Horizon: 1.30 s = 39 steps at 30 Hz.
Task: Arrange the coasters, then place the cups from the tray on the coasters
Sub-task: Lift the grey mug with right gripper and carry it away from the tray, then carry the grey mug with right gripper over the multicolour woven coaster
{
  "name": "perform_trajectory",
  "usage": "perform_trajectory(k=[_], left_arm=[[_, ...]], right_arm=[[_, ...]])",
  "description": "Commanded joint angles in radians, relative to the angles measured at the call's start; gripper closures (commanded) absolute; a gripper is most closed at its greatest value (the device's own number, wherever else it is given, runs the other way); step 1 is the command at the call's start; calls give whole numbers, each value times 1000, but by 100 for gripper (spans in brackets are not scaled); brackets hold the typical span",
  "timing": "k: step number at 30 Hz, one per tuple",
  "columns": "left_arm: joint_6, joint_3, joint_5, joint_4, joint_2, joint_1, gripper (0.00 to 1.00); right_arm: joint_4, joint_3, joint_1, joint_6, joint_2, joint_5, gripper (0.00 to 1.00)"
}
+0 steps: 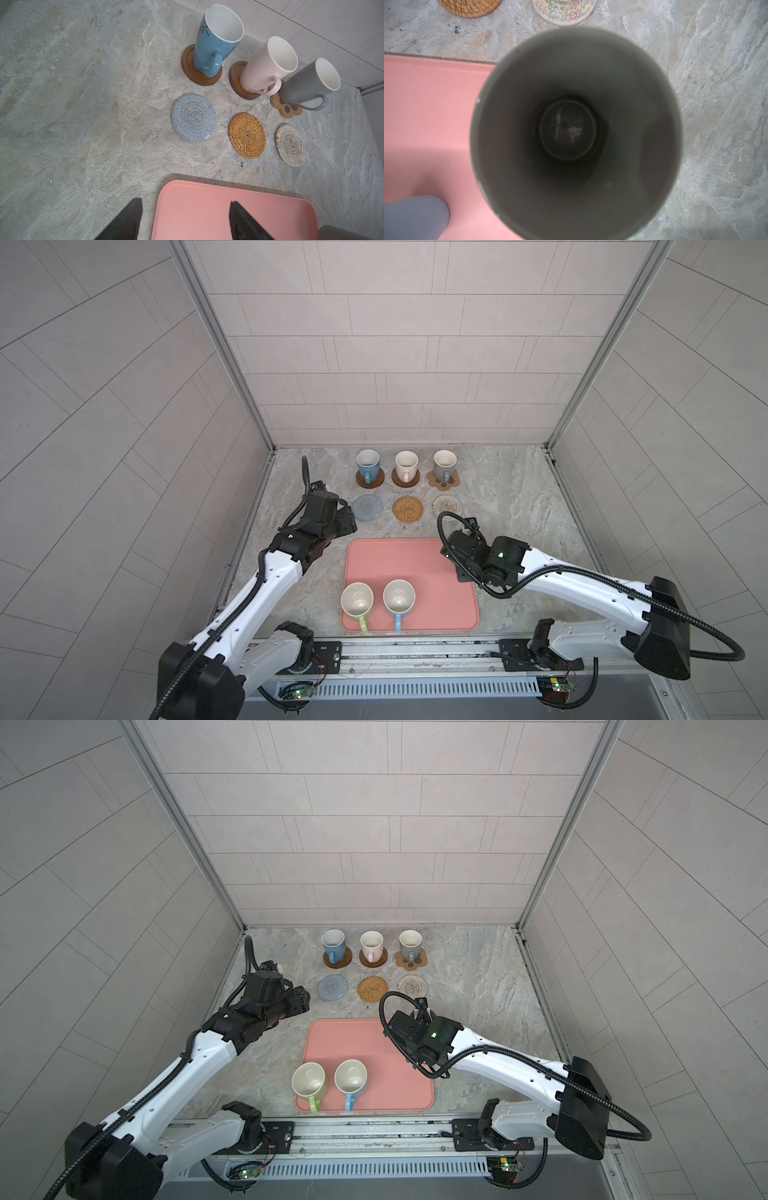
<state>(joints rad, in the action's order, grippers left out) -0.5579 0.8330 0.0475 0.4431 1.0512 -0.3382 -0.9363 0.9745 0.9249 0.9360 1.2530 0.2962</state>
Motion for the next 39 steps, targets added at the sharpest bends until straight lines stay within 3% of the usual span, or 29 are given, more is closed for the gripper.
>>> perform_trajectory(k=[1, 20, 39], left_arm=[[-21, -13, -1, 15, -19, 5, 27], [-34, -25, -23, 28, -57, 5, 27], [-74, -60, -33, 28, -93, 5, 27]], right_arm=[[41, 55, -36, -57, 2, 52, 93], [172, 227, -218, -272, 183, 4, 95], [267, 339, -339, -383, 340, -35, 96]])
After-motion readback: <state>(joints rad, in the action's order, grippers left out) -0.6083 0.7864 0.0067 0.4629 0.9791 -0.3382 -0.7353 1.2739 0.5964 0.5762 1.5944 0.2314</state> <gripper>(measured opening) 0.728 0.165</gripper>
